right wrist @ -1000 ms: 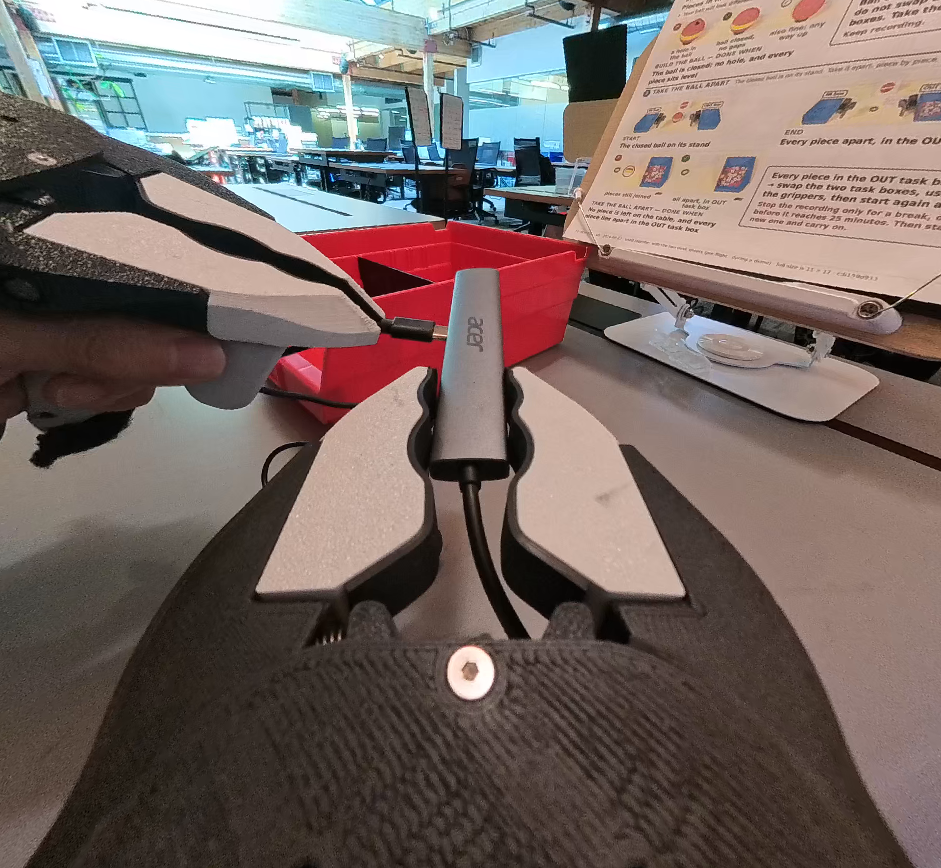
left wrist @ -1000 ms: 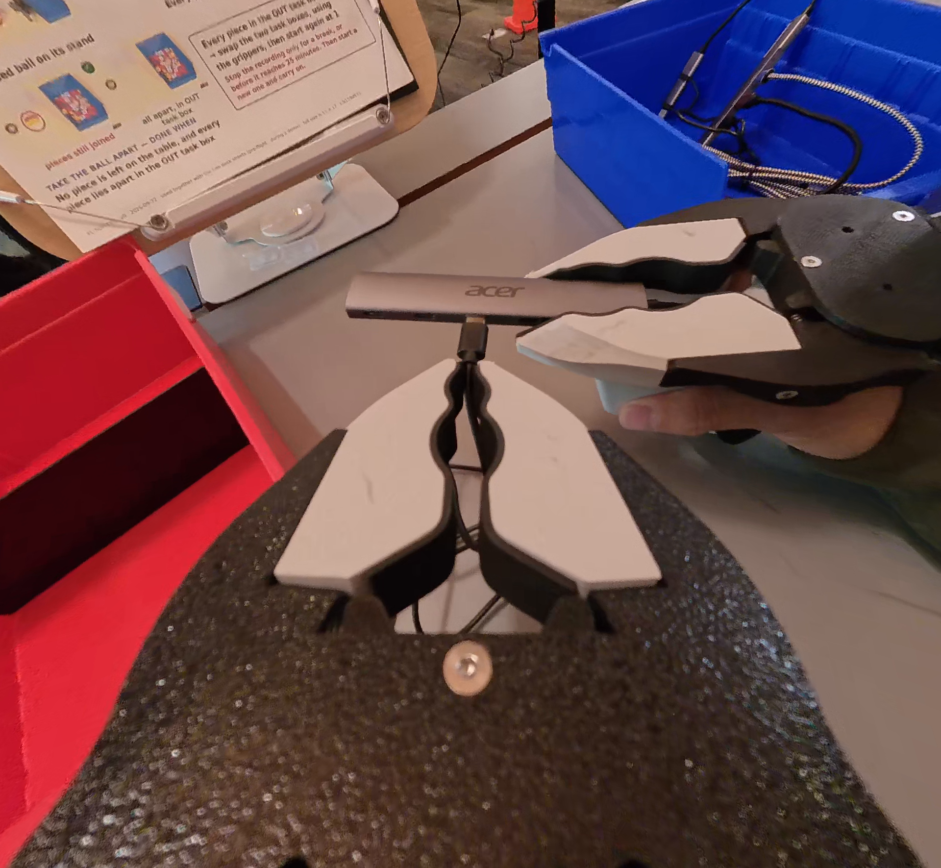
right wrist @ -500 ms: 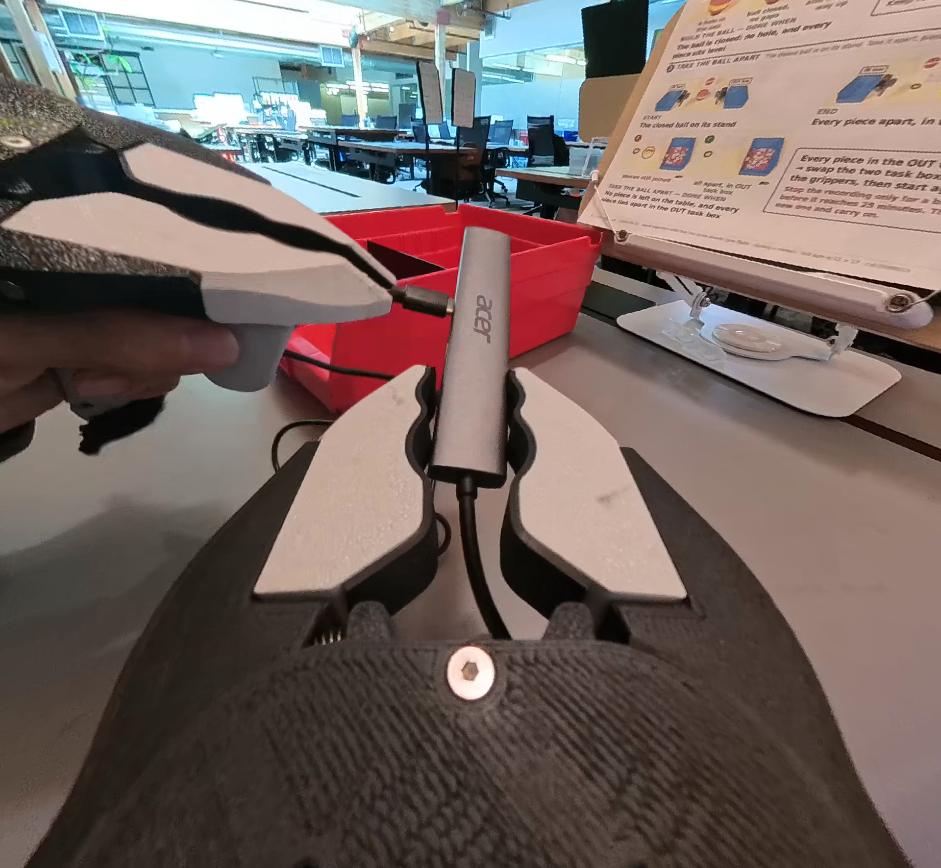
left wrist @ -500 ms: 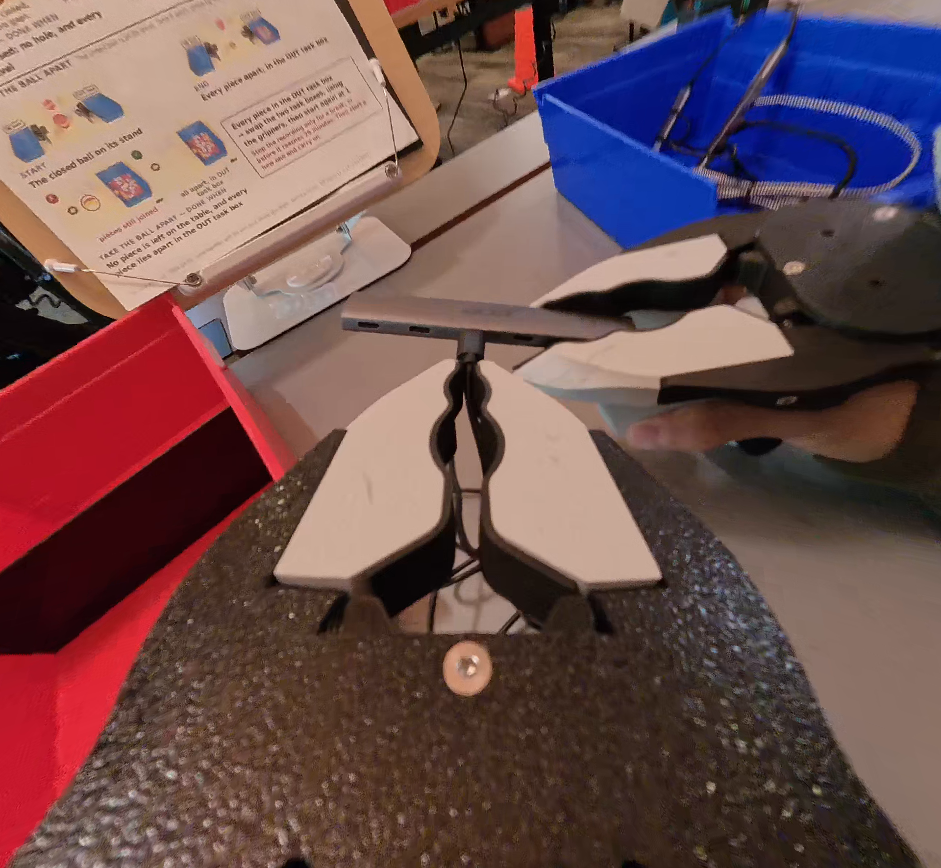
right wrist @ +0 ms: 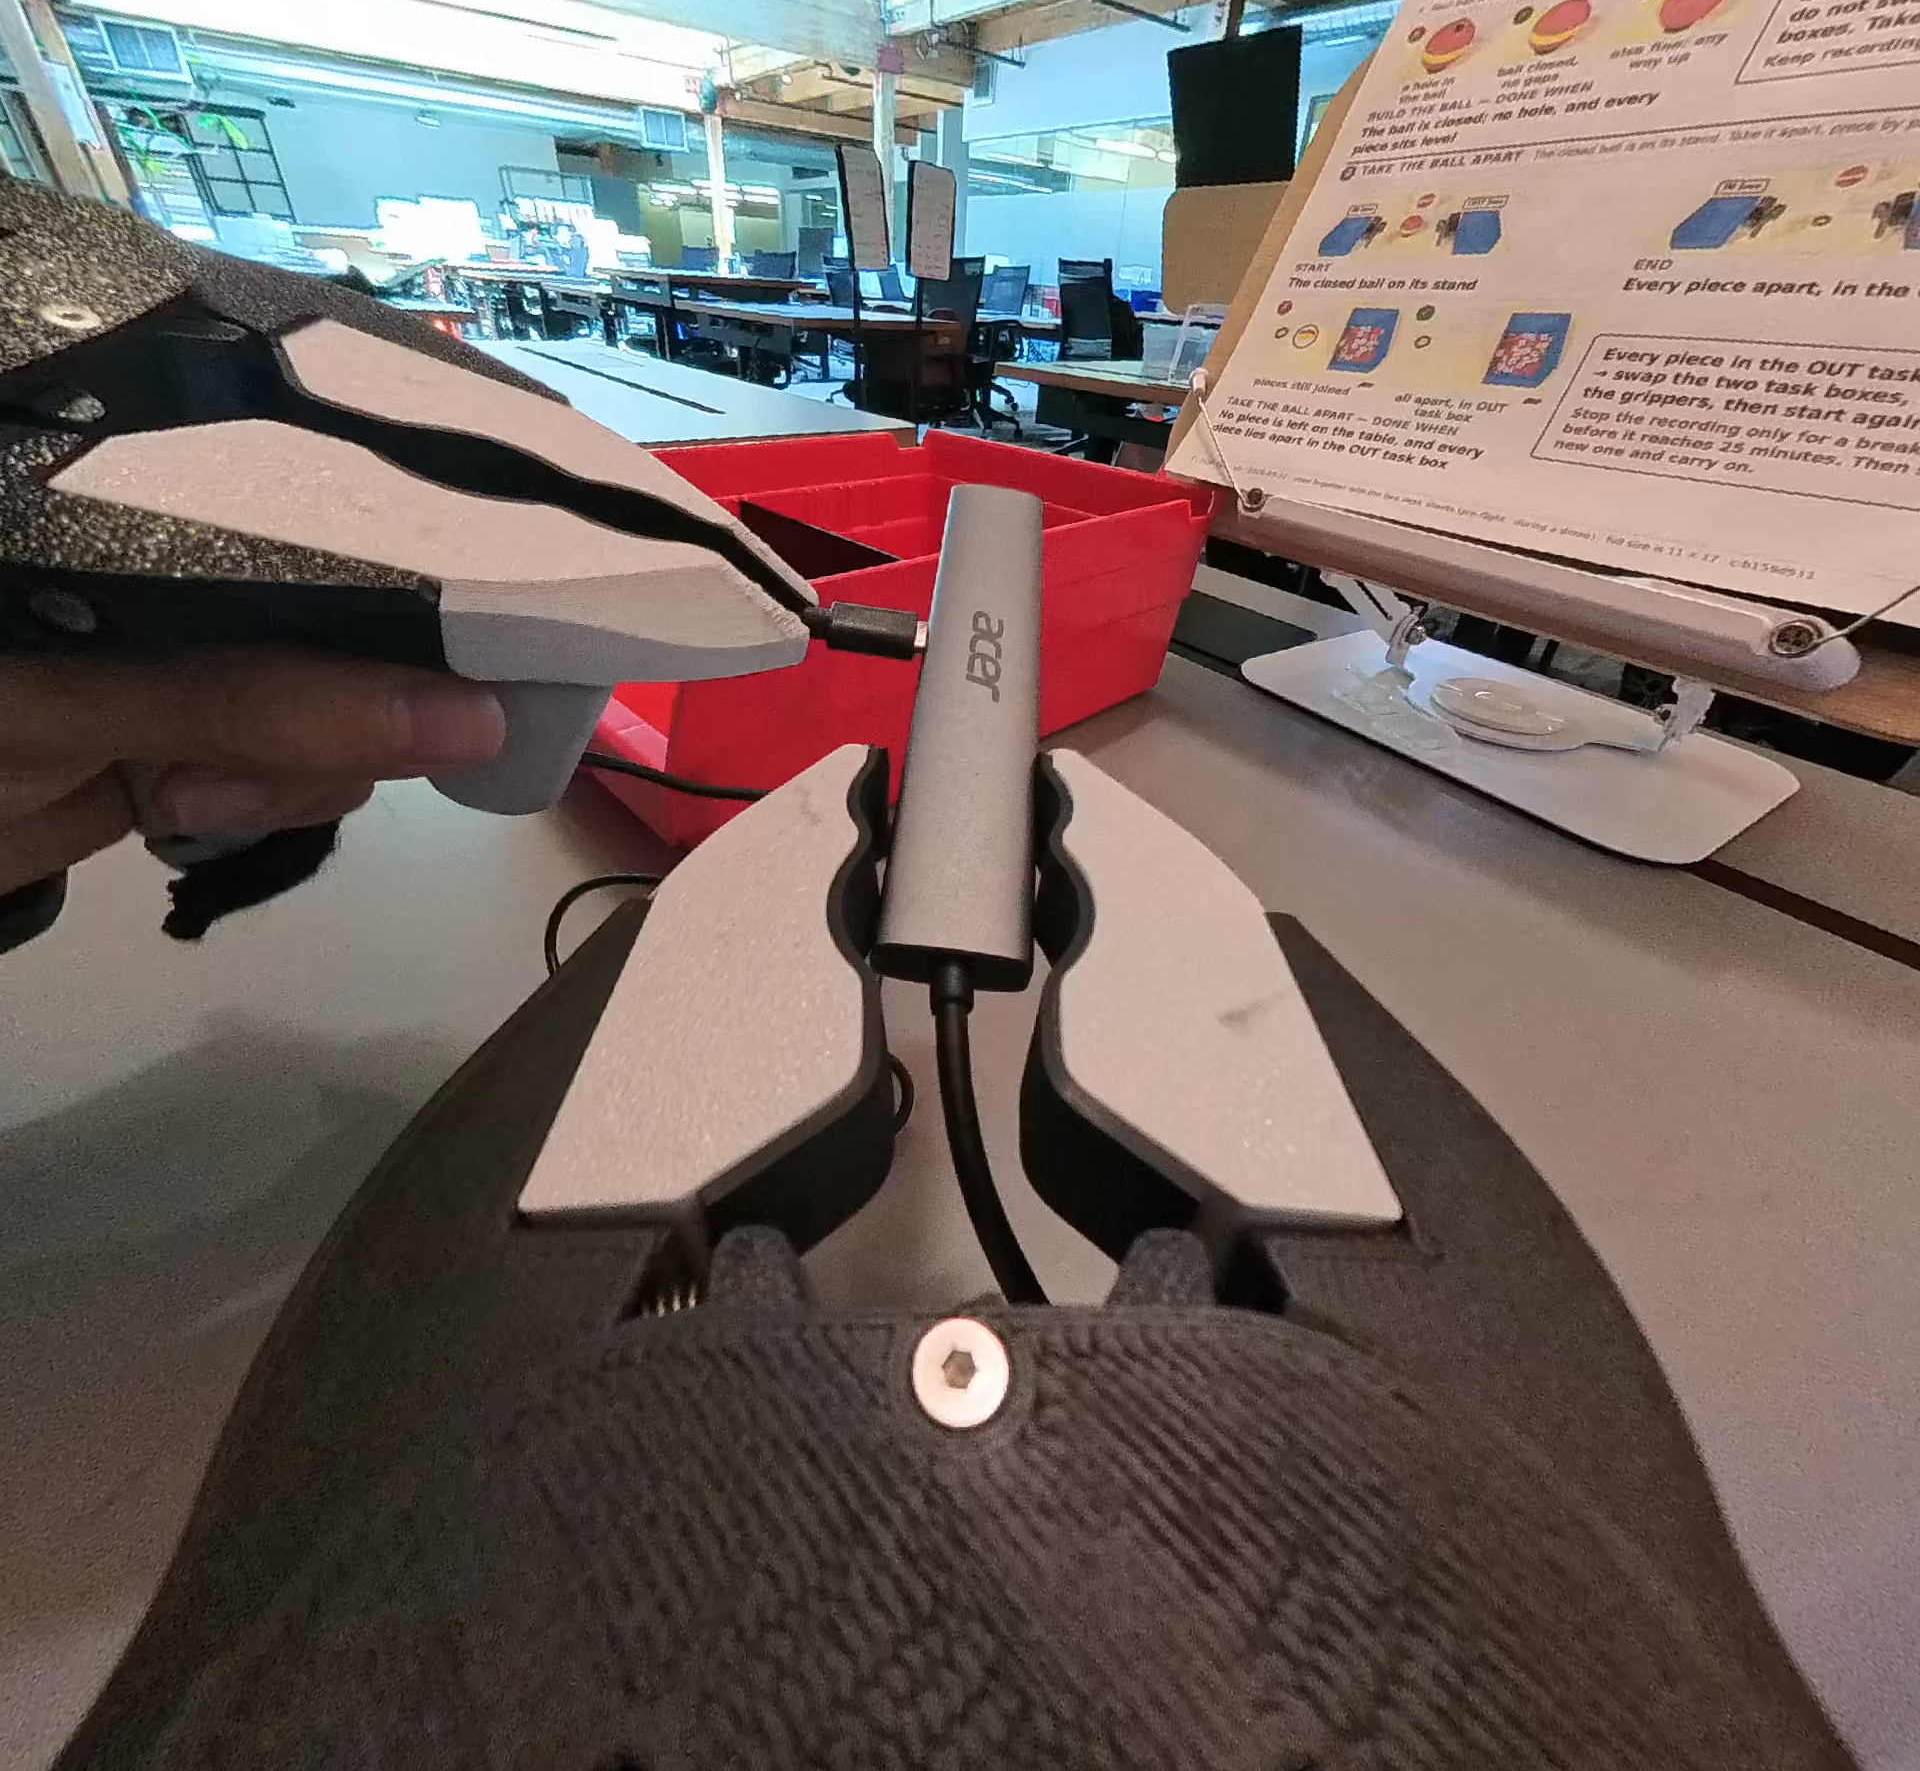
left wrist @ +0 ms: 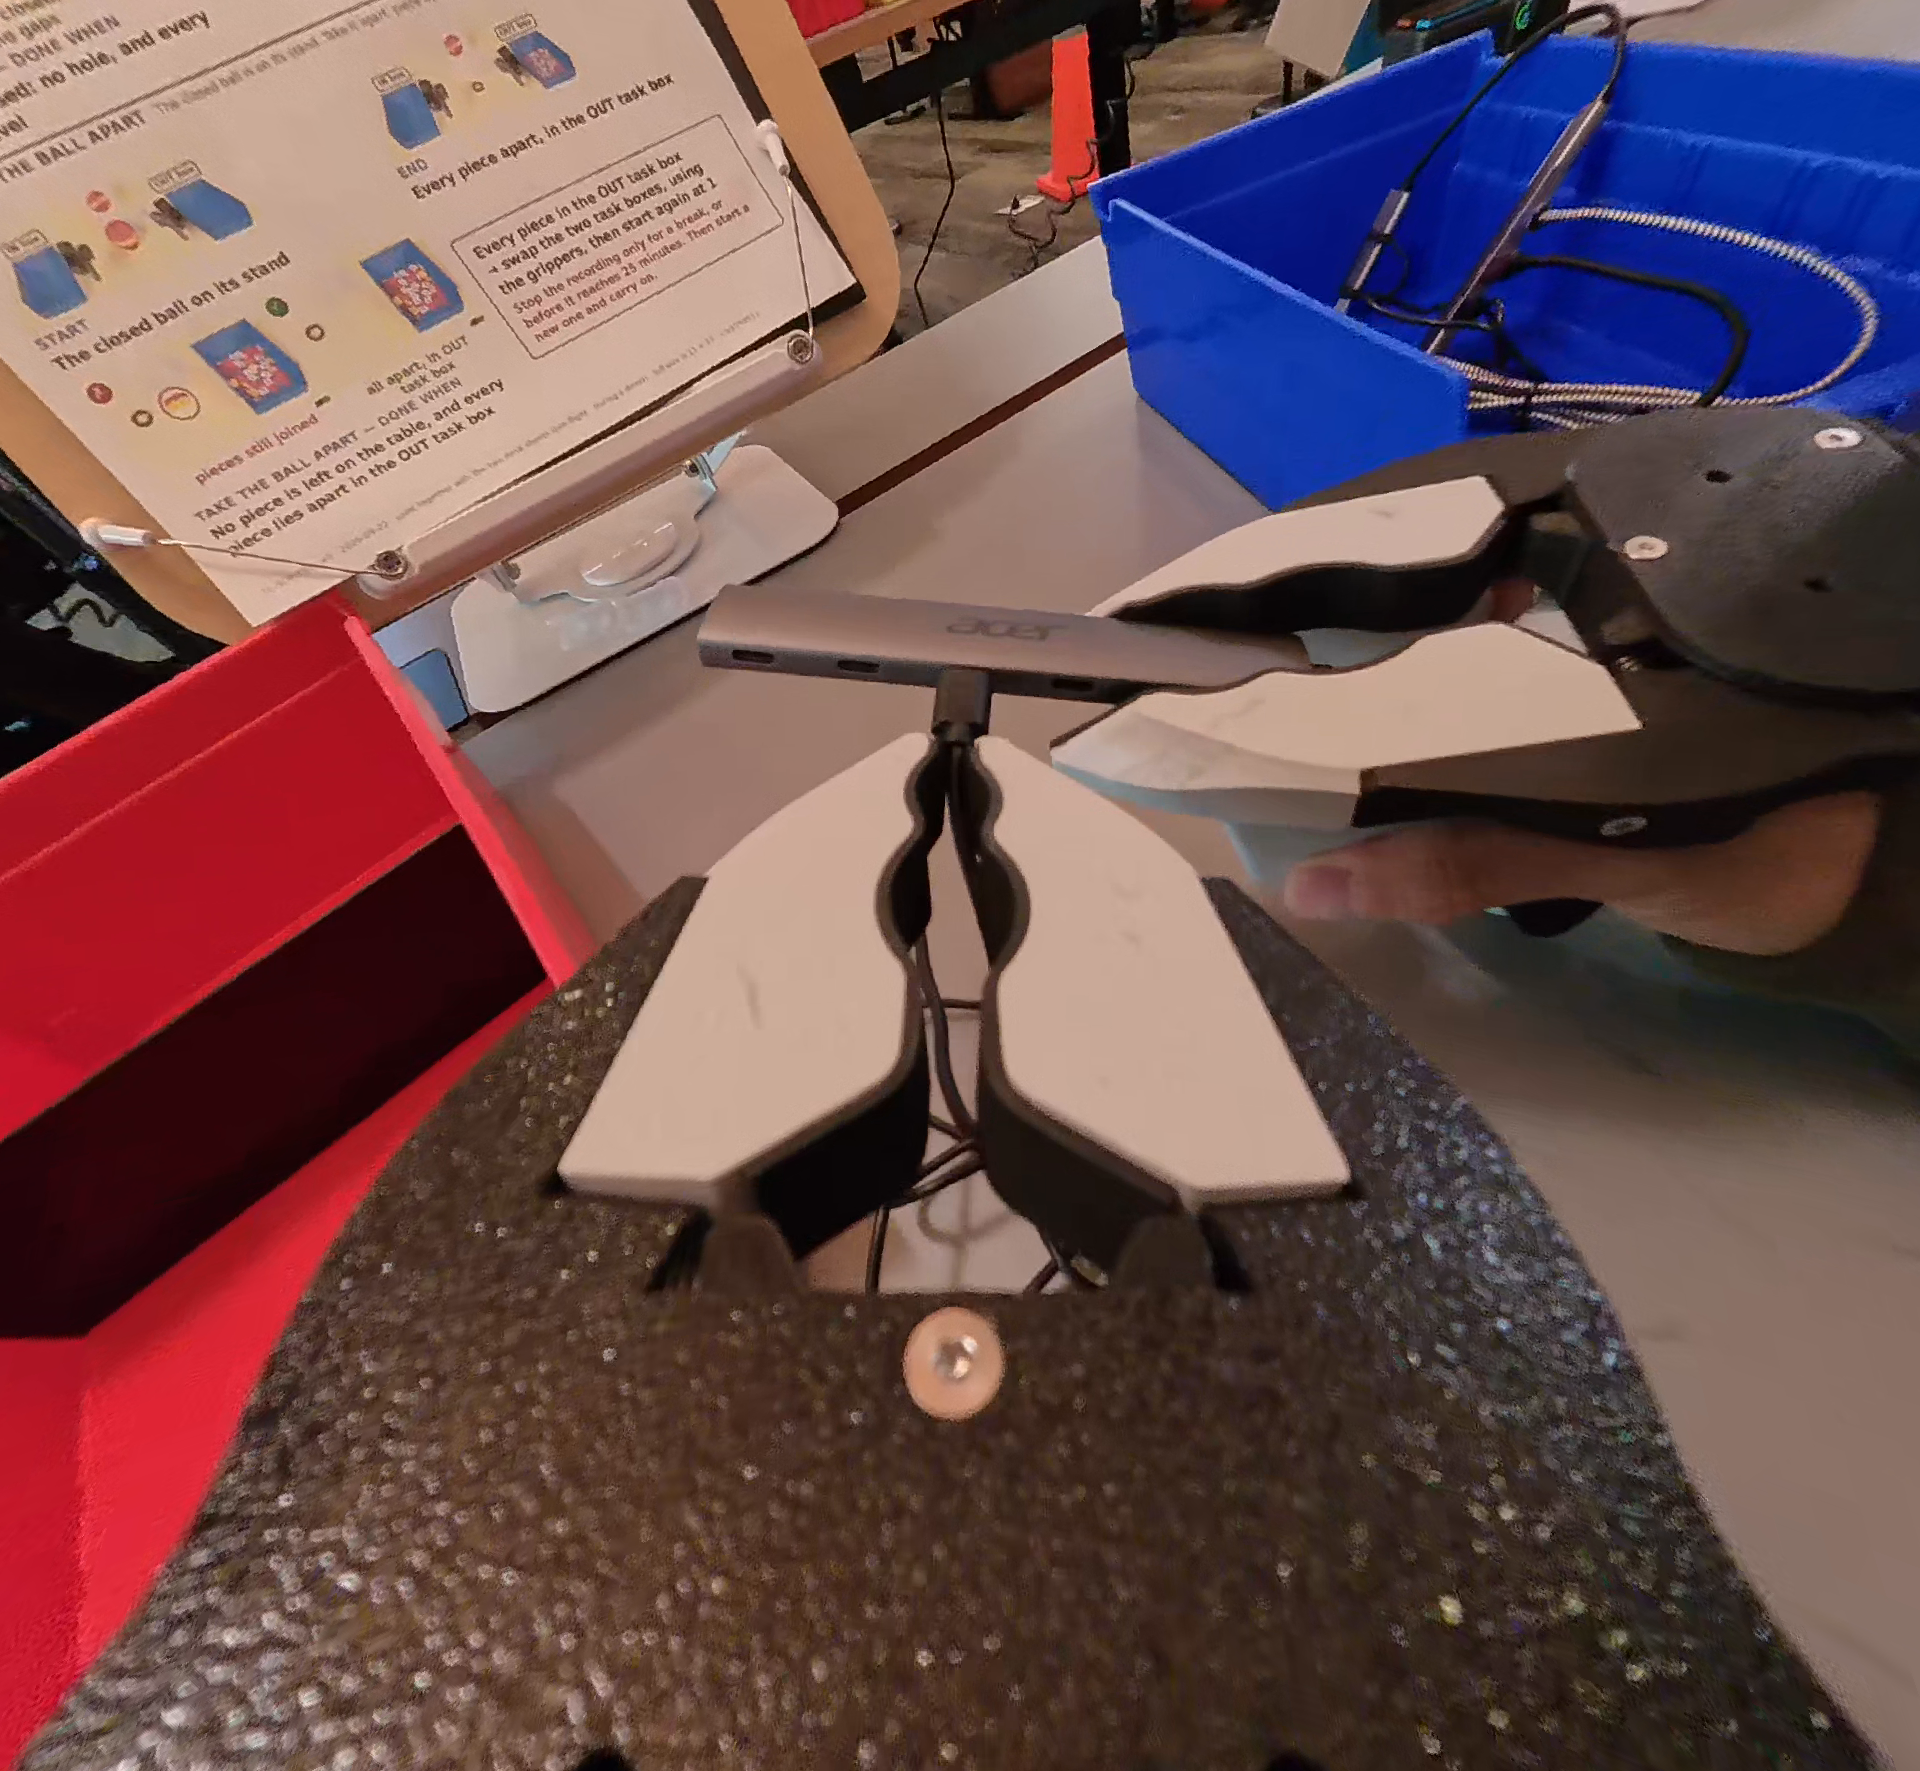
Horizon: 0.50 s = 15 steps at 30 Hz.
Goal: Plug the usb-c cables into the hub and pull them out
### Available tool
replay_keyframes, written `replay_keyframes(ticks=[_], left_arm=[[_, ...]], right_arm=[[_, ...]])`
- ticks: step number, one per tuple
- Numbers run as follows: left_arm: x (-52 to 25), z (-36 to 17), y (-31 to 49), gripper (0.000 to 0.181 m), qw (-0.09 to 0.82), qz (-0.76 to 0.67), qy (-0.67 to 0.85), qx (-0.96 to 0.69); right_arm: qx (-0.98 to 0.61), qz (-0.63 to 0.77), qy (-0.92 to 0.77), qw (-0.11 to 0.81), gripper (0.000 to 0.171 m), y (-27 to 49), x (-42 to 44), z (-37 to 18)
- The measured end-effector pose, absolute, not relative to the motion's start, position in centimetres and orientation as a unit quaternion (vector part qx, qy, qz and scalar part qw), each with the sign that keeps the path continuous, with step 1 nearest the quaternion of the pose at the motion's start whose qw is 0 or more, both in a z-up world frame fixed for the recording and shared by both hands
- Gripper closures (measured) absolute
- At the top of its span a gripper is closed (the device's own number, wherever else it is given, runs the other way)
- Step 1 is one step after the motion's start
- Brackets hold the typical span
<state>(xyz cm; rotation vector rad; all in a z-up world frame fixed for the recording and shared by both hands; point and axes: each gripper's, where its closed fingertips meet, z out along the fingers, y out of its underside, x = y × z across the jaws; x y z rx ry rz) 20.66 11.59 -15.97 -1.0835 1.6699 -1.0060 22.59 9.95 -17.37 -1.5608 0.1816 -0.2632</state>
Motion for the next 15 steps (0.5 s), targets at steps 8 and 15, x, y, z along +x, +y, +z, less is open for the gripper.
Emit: replay_keyframes(ticks=[8,15], left_arm=[[20.74,-16.47,11.86,0.179,0.443,-0.397,0.674,-0.438],[20.96,-16.25,11.46,0.178,0.441,-0.444,0.667,-0.404]], right_arm=[[-0.702,-0.143,0.072,0.693,0.144,10.05,22.61,-17.44],[-0.687,-0.166,0.078,0.703,0.145,9.64,23.07,-16.95]])
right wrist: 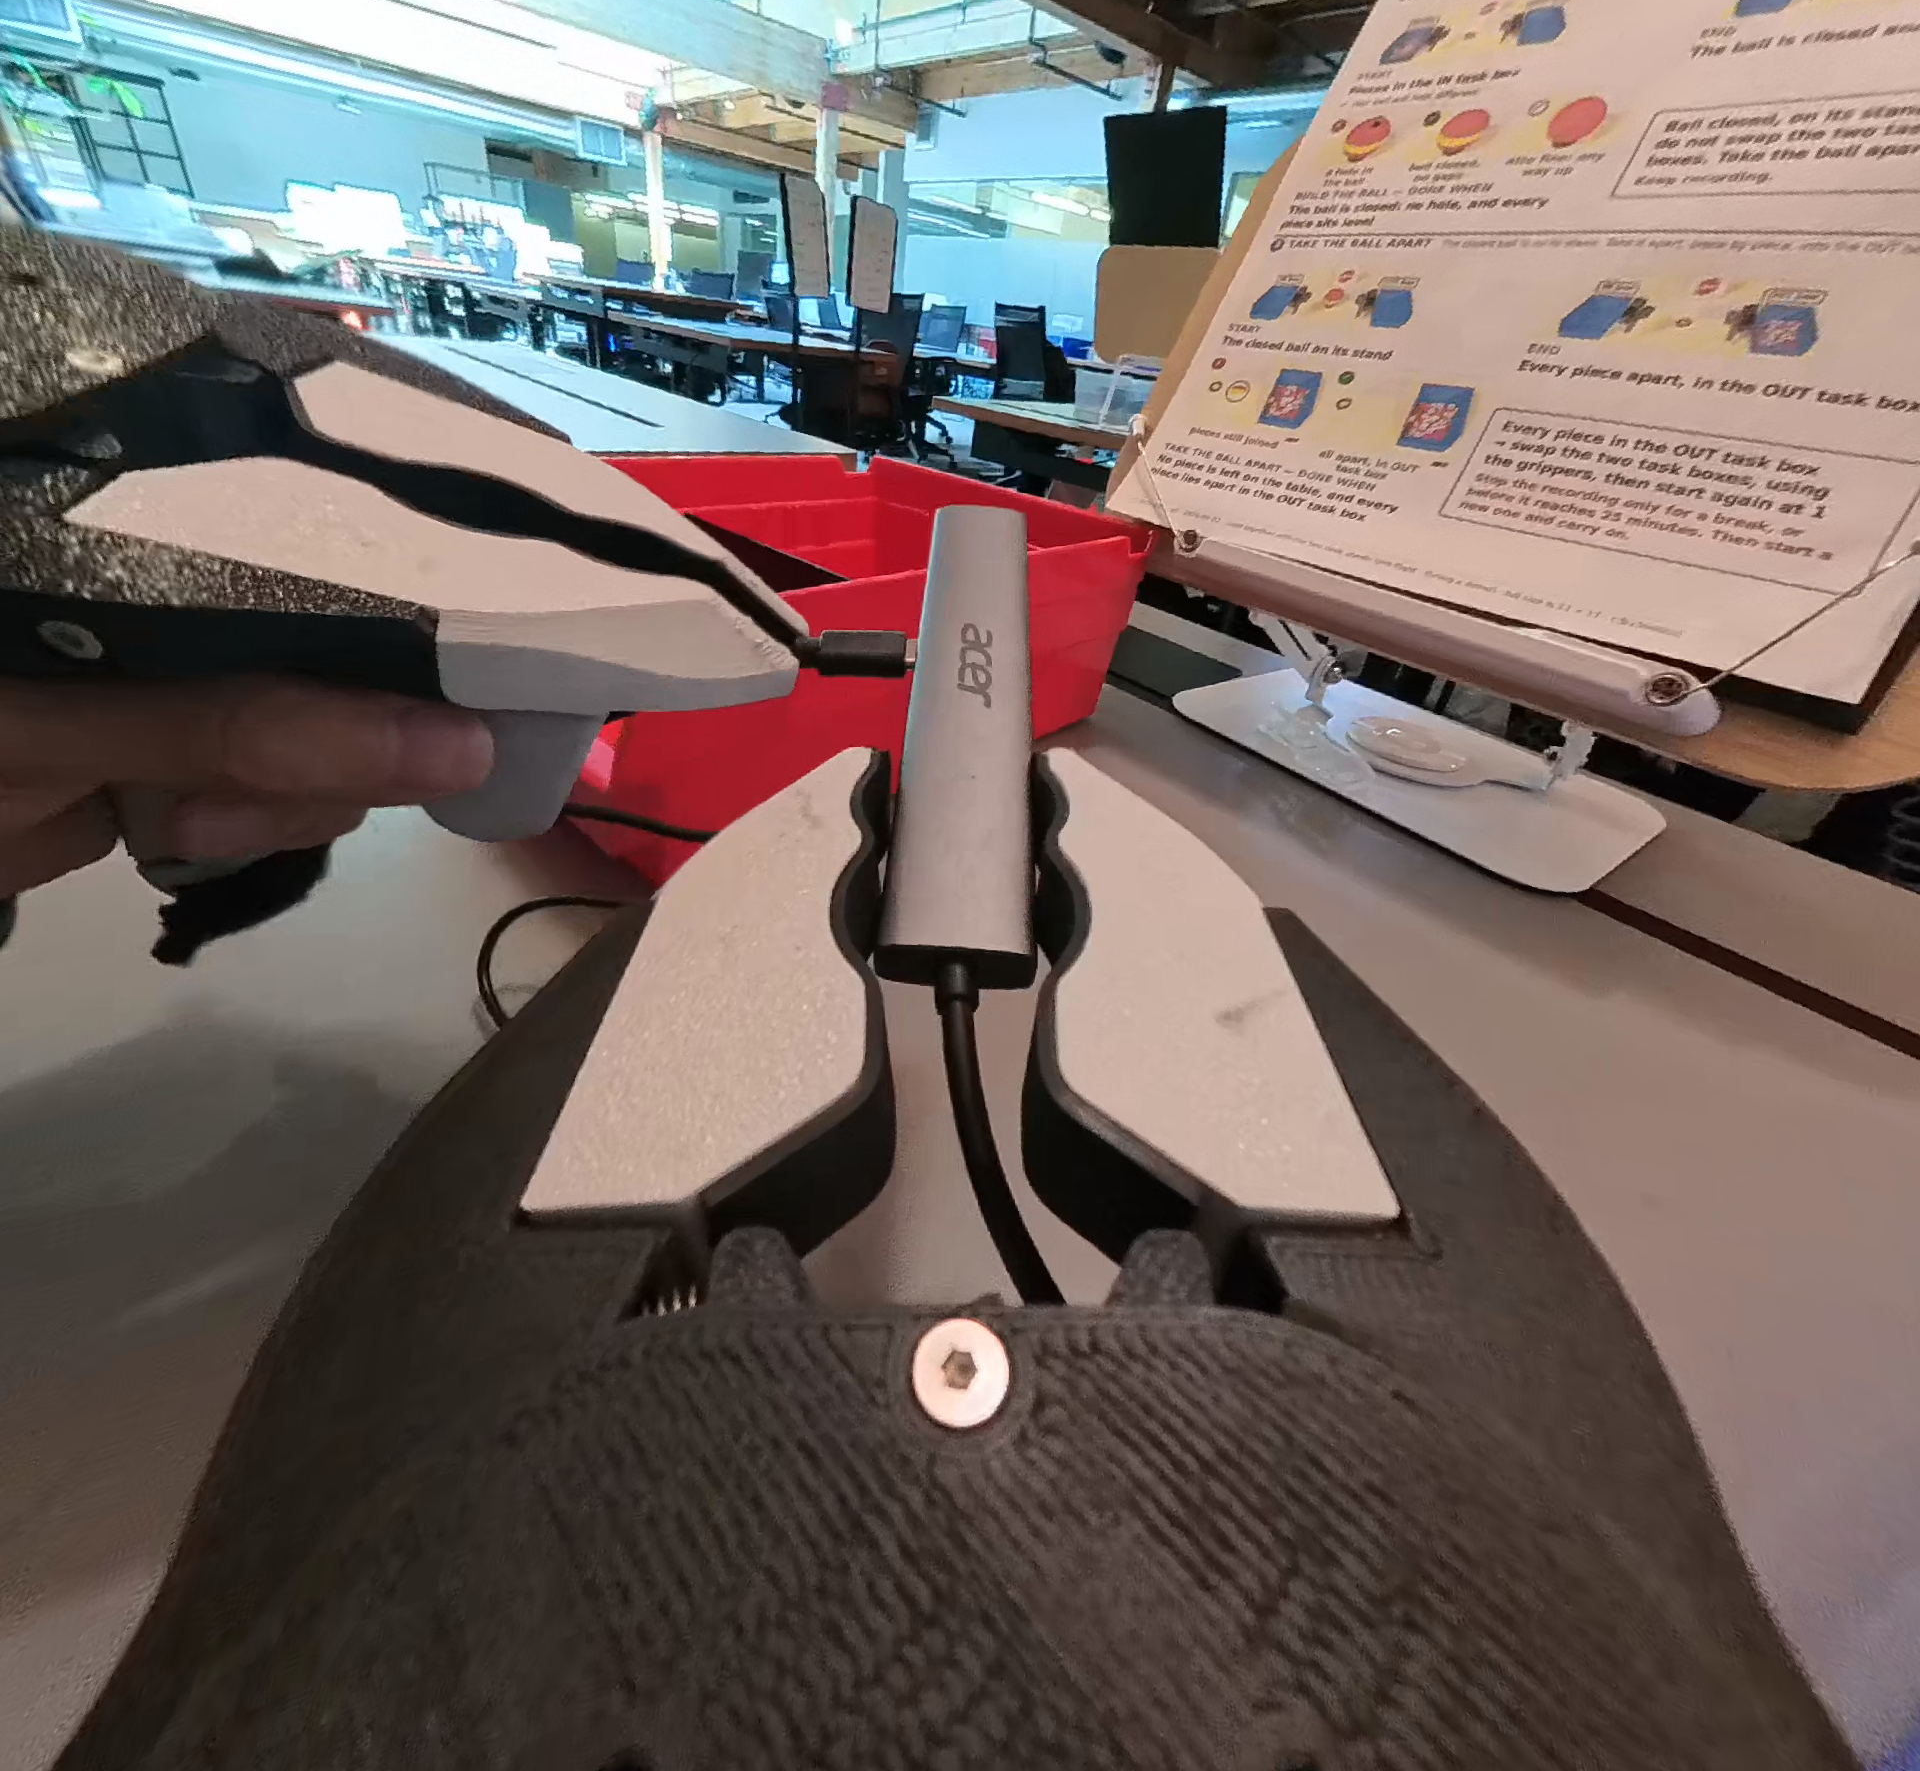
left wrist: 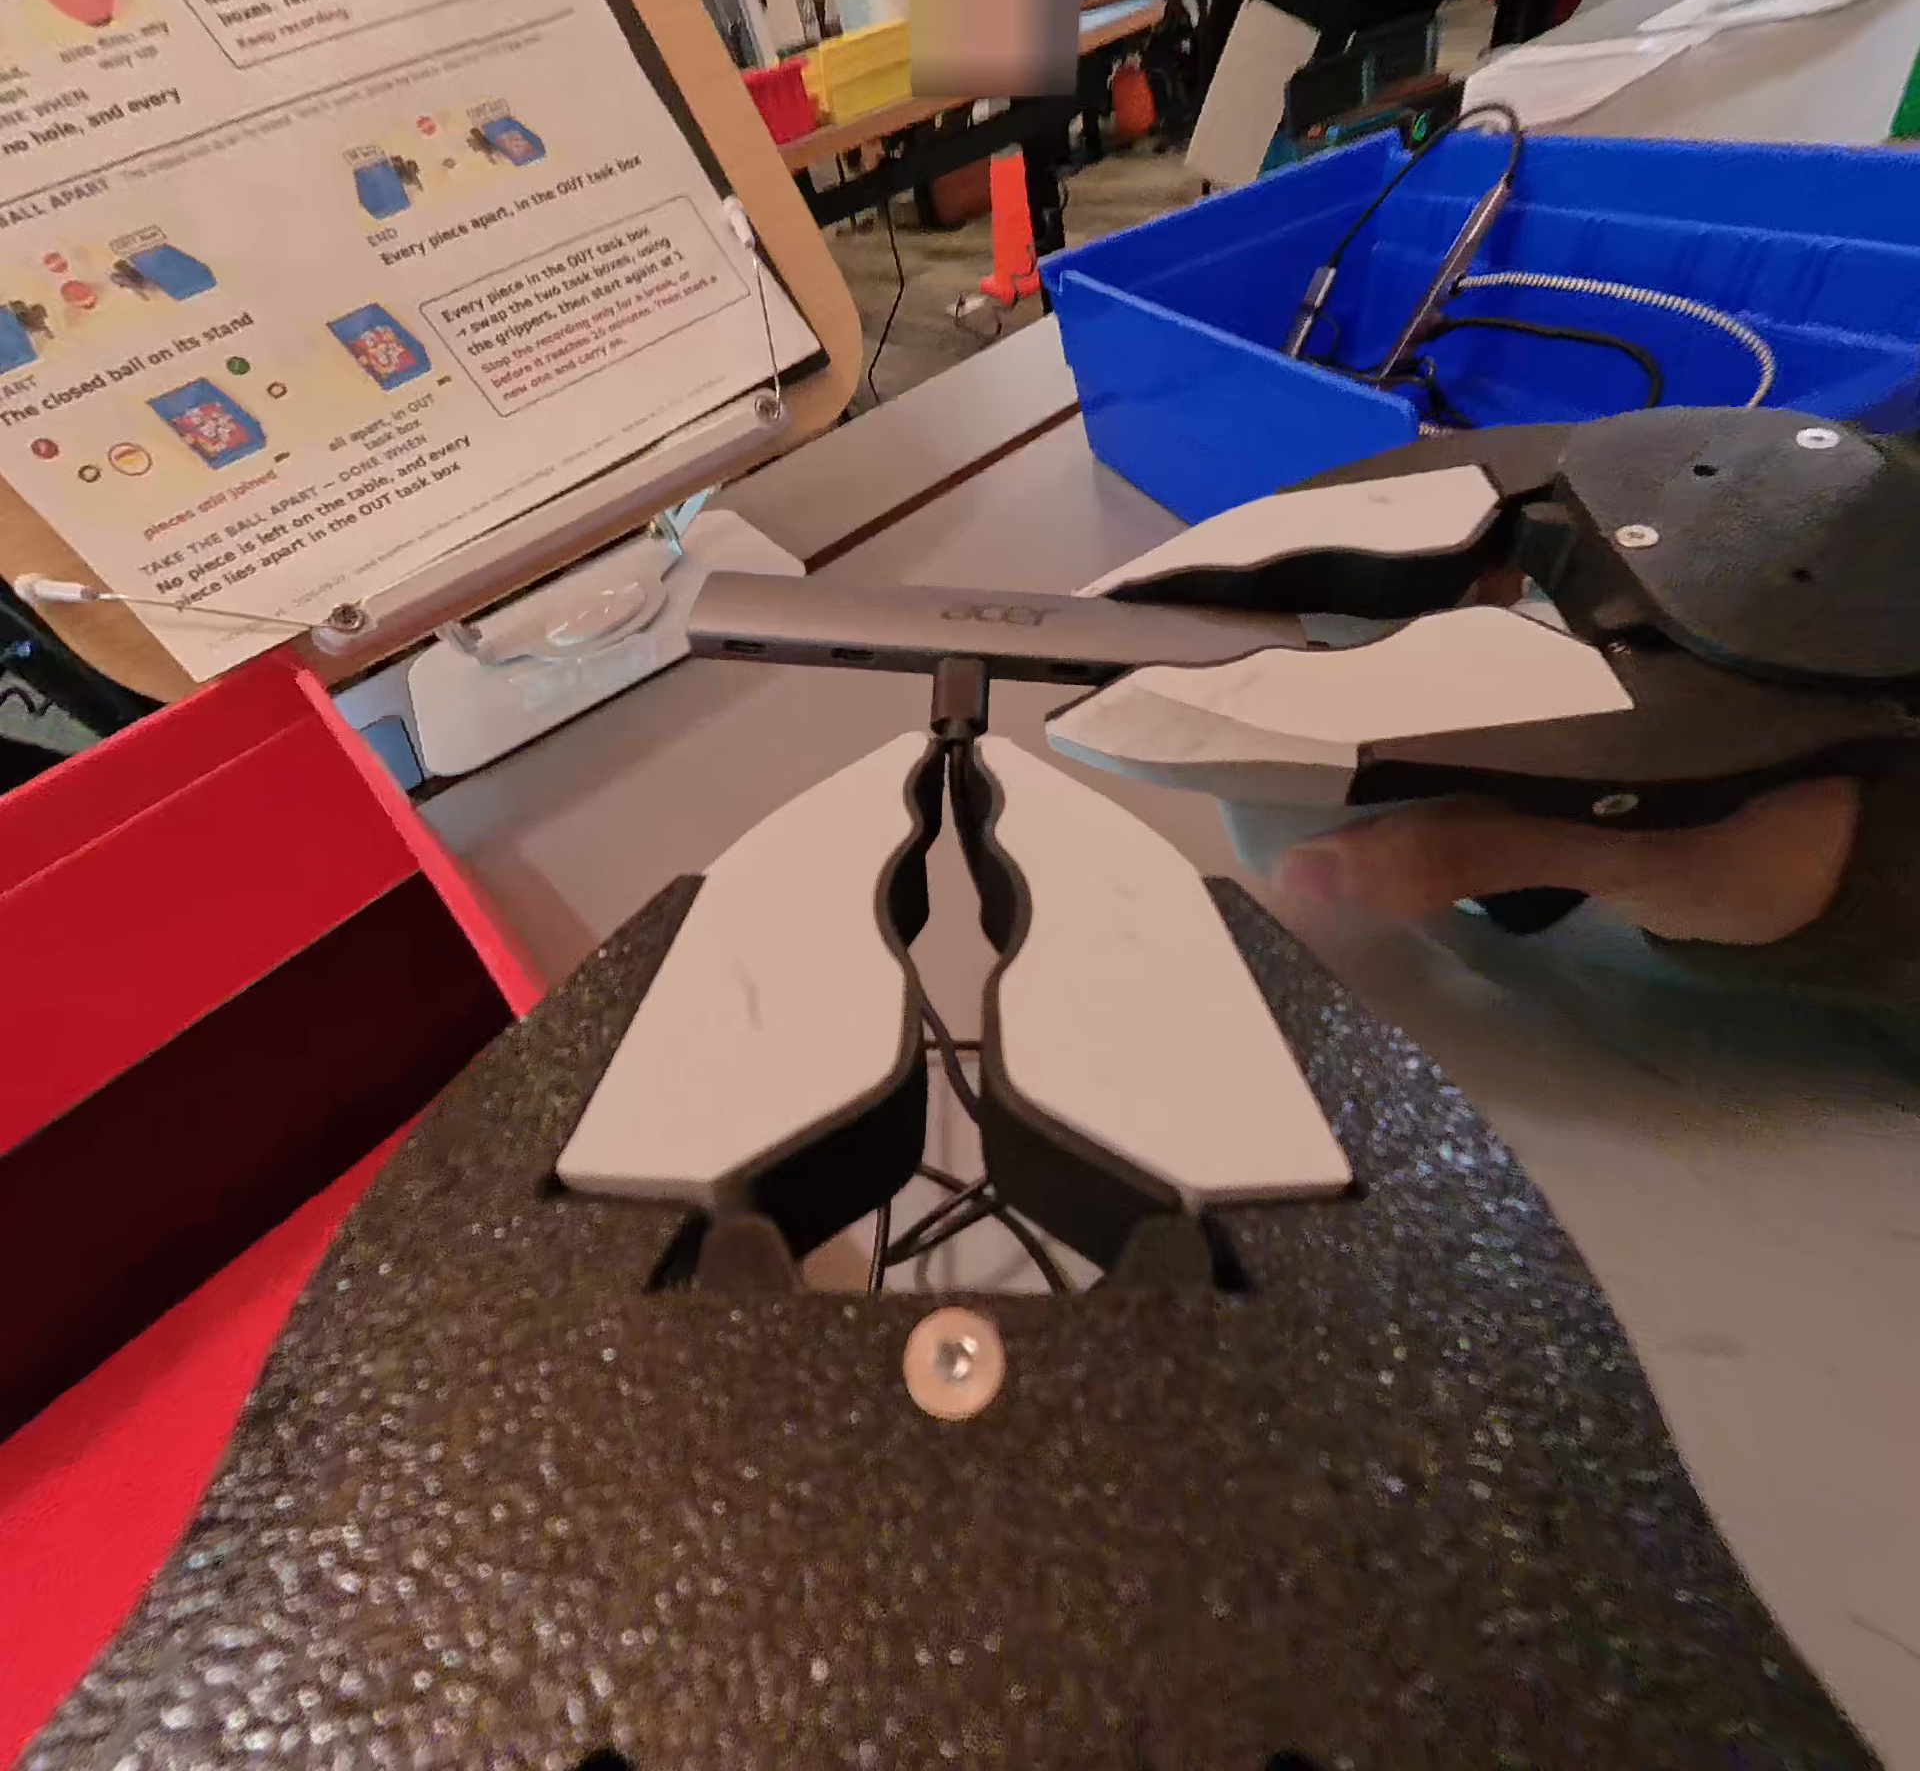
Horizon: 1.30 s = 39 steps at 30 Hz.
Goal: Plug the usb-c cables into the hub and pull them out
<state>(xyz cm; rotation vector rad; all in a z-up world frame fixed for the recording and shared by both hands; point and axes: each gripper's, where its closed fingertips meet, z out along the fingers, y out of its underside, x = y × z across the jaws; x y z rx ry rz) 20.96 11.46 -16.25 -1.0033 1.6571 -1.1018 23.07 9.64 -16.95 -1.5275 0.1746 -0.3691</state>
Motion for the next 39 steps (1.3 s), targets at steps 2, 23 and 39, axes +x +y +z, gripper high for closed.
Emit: replay_keyframes(ticks=[2,23,39], left_arm=[[21.0,-16.0,11.2,0.177,0.447,-0.462,0.658,-0.393],[20.9,-14.9,10.6,0.171,0.448,-0.506,0.612,-0.411],[21.0,-14.9,10.5,0.171,0.433,-0.538,0.597,-0.409]], right_arm=[[-0.679,-0.163,0.083,0.711,0.146,9.5,23.1,-16.7],[-0.634,-0.172,0.047,0.752,0.141,9.3,22.0,-15.4],[-0.625,-0.119,0.087,0.767,0.146,9.2,22.2,-15.2]])
